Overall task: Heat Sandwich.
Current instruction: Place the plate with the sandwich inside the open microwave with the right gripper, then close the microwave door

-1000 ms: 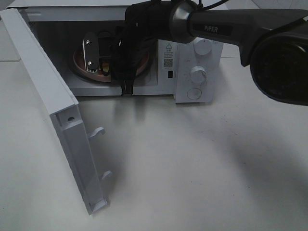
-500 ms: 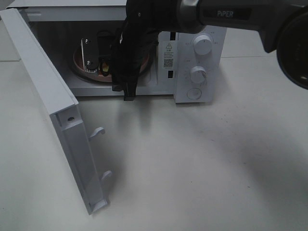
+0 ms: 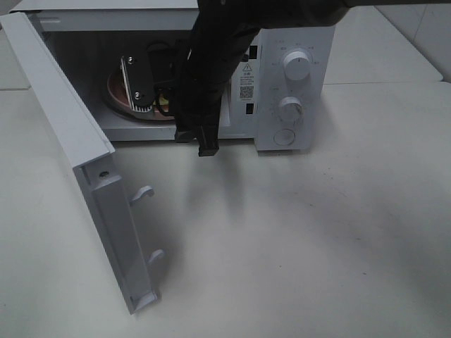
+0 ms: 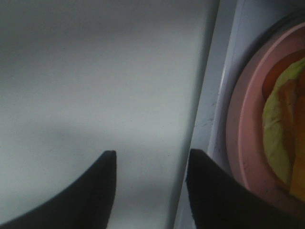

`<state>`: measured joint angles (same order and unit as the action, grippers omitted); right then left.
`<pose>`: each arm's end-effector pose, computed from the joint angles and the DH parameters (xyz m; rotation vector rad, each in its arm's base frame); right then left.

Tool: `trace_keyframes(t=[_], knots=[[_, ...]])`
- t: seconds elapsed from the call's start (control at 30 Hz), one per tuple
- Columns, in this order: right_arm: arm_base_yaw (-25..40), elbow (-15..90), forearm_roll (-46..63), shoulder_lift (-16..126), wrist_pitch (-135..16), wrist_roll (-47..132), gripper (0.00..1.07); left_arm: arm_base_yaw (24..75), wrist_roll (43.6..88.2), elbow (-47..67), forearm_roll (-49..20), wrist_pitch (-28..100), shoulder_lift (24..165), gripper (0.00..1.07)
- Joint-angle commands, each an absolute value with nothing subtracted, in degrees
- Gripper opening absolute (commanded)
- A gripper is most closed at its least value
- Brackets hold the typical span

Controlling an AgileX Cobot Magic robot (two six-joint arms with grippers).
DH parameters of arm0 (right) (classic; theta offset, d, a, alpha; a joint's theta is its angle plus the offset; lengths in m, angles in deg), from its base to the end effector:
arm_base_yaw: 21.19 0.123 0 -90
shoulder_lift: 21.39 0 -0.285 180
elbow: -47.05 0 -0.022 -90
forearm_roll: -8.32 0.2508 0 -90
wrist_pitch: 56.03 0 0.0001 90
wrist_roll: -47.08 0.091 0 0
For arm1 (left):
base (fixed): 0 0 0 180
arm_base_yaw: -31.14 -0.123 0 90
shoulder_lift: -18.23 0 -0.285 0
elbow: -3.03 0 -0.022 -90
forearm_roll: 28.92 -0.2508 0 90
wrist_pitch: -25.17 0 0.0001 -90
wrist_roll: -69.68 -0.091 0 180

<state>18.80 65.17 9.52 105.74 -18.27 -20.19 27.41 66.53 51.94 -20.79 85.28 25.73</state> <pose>0.3564 0.3004 0.2132 -2.0591 1.5368 -0.1586 -0.0041 -0.0115 0.2772 -0.0048 2.0268 -0.0937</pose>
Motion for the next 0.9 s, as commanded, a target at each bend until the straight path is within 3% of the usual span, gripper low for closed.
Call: trace_keyframes(t=[0.03,0.47,0.9], knots=[[18.97,60.36,9.12,101.5,-17.75,-19.67,0.48,27.64,66.59,52.12,-20.73,84.36,24.53,0.72],[18.86,39.16,9.35,83.57,-24.11,-12.85,0.48,27.64,66.59,52.12,-20.73,84.36,24.53,0.72],[13.53,28.9,10.49,72.11,-21.82,1.7,0.48,27.64,66.59,52.12,-20.73,84.36,24.53,0.72]])
